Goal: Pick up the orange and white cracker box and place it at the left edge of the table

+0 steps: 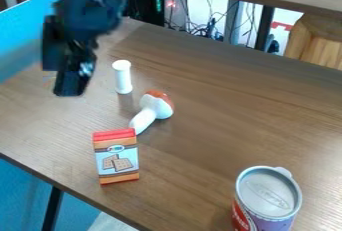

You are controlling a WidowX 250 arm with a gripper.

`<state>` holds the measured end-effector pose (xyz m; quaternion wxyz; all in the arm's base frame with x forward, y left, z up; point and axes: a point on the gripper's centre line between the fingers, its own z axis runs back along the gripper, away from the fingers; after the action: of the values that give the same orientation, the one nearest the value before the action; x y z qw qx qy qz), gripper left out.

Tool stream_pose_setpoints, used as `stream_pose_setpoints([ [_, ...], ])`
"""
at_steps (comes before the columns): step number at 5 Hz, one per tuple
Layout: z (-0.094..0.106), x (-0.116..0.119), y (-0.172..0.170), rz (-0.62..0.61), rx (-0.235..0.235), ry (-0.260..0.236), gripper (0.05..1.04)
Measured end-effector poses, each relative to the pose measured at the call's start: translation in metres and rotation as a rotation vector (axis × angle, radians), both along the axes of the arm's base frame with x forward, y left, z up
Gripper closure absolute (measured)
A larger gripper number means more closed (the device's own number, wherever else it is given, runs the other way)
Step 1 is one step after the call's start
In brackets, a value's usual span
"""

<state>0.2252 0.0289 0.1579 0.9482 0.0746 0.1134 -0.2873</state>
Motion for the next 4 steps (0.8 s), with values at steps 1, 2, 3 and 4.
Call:
stream_pose_setpoints([
  [1,-0.006,-0.020,-0.011,-0.109,0.030,-0.007,0.079],
  [2,-0.015,-0.025,-0.011,-0.108,0.069,-0.009,0.079],
  [3,-0.031,-0.017,-0.017,-0.102,0.088,0.025,0.079],
  [4,-0.040,-0.009,-0.024,-0.115,0.089,0.026,0.079],
])
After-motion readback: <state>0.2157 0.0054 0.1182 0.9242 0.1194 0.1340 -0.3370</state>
